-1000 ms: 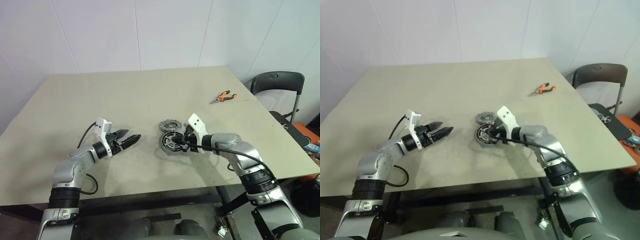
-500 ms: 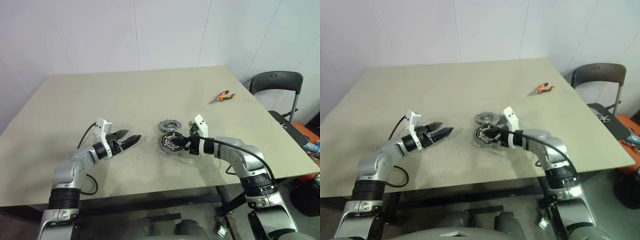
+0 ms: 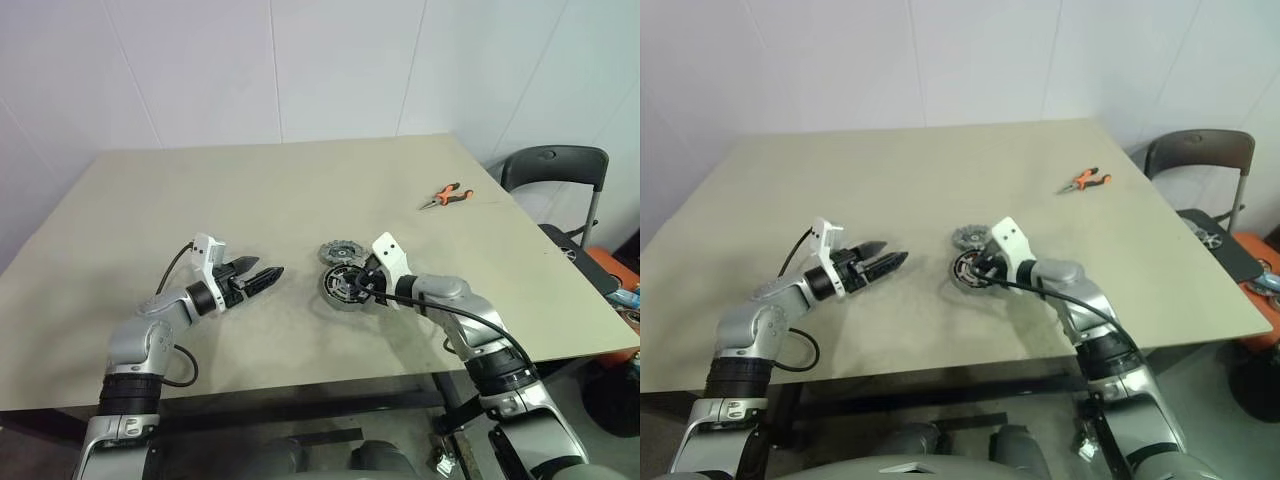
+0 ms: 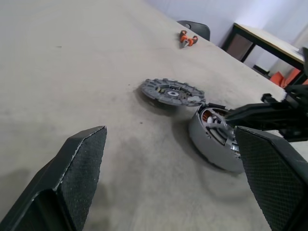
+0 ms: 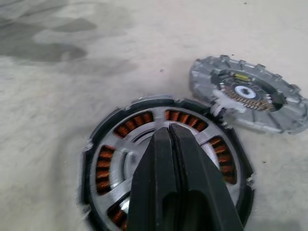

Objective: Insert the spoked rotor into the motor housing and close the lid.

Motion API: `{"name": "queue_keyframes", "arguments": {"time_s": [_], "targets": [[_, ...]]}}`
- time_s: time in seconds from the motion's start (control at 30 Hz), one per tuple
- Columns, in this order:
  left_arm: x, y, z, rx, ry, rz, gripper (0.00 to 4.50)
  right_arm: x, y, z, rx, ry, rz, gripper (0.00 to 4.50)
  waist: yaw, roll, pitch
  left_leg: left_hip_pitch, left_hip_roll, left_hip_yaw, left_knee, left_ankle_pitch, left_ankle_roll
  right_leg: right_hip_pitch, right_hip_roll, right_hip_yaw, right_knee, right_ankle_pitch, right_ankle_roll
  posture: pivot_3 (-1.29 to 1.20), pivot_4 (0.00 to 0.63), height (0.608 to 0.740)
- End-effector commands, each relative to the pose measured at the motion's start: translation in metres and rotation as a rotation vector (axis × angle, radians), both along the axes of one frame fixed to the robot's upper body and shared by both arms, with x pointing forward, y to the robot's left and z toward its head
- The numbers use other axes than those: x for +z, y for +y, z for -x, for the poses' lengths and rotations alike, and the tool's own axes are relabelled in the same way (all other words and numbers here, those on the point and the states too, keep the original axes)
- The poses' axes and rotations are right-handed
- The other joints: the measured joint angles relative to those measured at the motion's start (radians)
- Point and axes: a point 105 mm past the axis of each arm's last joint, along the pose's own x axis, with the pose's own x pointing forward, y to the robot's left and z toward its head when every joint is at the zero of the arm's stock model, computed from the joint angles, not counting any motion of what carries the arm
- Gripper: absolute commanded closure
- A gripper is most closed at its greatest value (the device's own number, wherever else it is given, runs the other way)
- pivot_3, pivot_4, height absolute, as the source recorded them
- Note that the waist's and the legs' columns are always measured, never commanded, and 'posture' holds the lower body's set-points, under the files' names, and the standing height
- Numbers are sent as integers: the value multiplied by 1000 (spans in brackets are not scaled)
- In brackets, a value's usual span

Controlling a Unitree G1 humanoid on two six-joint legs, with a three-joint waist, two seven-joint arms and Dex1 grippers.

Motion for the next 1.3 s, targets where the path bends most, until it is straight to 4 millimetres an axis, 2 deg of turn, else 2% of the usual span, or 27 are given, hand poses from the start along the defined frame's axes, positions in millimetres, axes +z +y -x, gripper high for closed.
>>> {"name": "queue_keyframes", "arguments": {"time_s": [0.03,0.17,0.3,0.4,0.47,0.6,0.73,0.9,1.07,1.3], "targets": [[12,-3,1,-15,-46,7,0,7,-3,7,-15,95,-138,4481,-1,0,0,1,0,0,0,0,0,1,0,0,0,0,0,0,0,740],[17,-5,2,-41,-45,28,0,55,-7,7,33,65,-284,4481,-1,1,1,0,0,0,0,0,0,1,0,0,0,0,0,0,0,740],[21,-6,0,-57,-47,30,0,78,-26,2,28,-6,-254,4481,-2,2,1,-5,0,0,0,0,0,-3,0,0,0,0,0,0,0,740],[21,-7,-3,-60,-47,26,0,82,-37,8,147,-129,-27,3893,1,2,1,-7,0,0,-1,0,0,-4,0,0,-1,0,0,0,0,740],[20,-9,-3,-72,-45,22,0,89,-36,14,270,-169,87,3254,-1,2,1,-7,0,0,-1,0,1,-4,0,0,-2,0,0,0,0,740],[20,-11,-7,-80,-47,20,0,85,-41,11,473,-270,418,1859,-8,3,2,-7,1,3,-1,0,1,-5,-1,0,-1,0,0,0,0,740],[22,-15,-9,-82,-56,26,0,84,-35,0,681,-437,670,1859,-5,2,2,-7,2,4,-1,0,1,-5,-2,-1,-1,0,1,0,0,740],[18,-13,-5,-55,-64,19,0,66,-23,-5,911,-532,827,1859,-2,1,2,-7,2,4,-1,0,2,-5,-2,-1,-2,1,1,0,0,740],[16,-3,-1,-12,-64,17,0,53,-21,-2,1066,-585,890,1859,-1,1,2,-7,2,4,-1,1,2,-6,-1,-1,-1,1,1,0,0,740],[12,-2,6,14,-58,20,0,49,-15,-10,1109,-625,902,1859,-3,2,2,-6,2,4,-1,1,0,-5,-1,-1,1,2,-1,0,0,740]]}}
